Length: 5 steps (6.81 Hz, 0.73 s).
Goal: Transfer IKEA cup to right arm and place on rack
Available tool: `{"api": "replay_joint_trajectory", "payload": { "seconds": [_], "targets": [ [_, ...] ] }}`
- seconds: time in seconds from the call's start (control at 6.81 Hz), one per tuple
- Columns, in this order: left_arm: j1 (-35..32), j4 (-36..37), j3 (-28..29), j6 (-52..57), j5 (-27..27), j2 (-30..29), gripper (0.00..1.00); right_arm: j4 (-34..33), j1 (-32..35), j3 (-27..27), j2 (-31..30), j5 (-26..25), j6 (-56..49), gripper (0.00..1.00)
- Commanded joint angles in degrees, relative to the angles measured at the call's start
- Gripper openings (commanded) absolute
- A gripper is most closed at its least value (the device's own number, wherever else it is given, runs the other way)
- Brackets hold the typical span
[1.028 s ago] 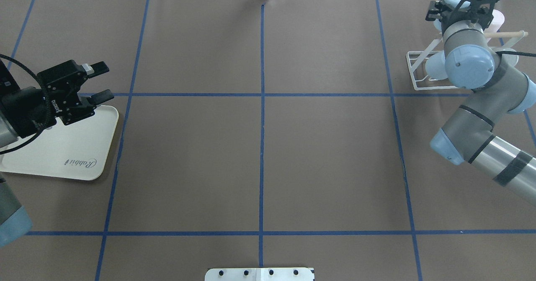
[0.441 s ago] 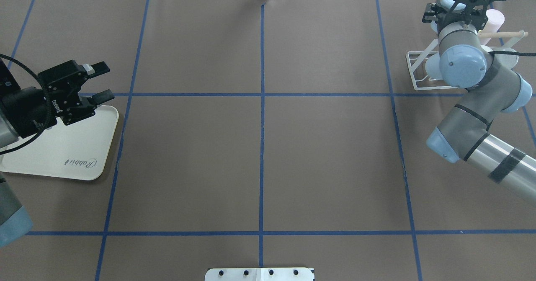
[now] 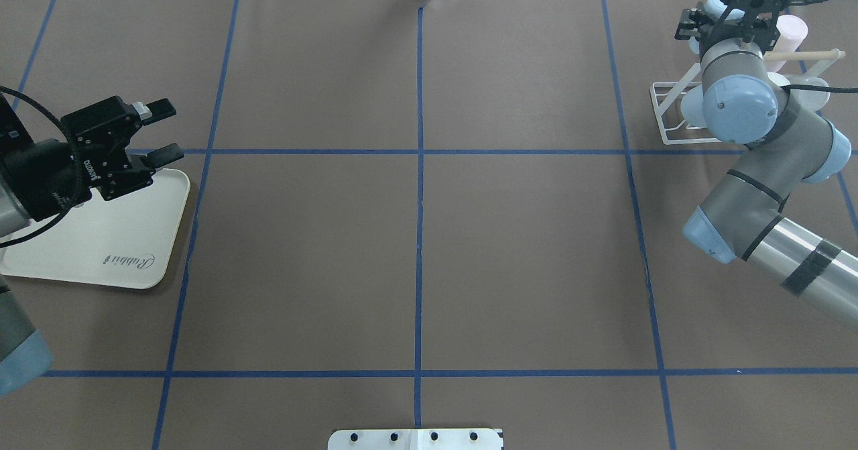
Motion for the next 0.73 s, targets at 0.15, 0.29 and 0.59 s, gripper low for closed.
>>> {"api": "replay_joint_trajectory", "payload": {
  "seconds": [0.15,0.29,0.59],
  "targets": [
    [0.0,0.0,0.1,0.0,0.0,-0.1,1.00,0.0,-0.4,-0.1,-0.3,0.0,0.0,0.00],
    [0.0,0.0,0.1,0.0,0.0,-0.2,1.00,0.0,-0.5,-0.1,-0.5,0.0,0.0,0.00],
    [0.0,0.0,-0.1,0.0,0.0,-0.5,1.00,0.3,-0.4,0.0,-1.0,0.6,0.1,0.99]
  ]
}}
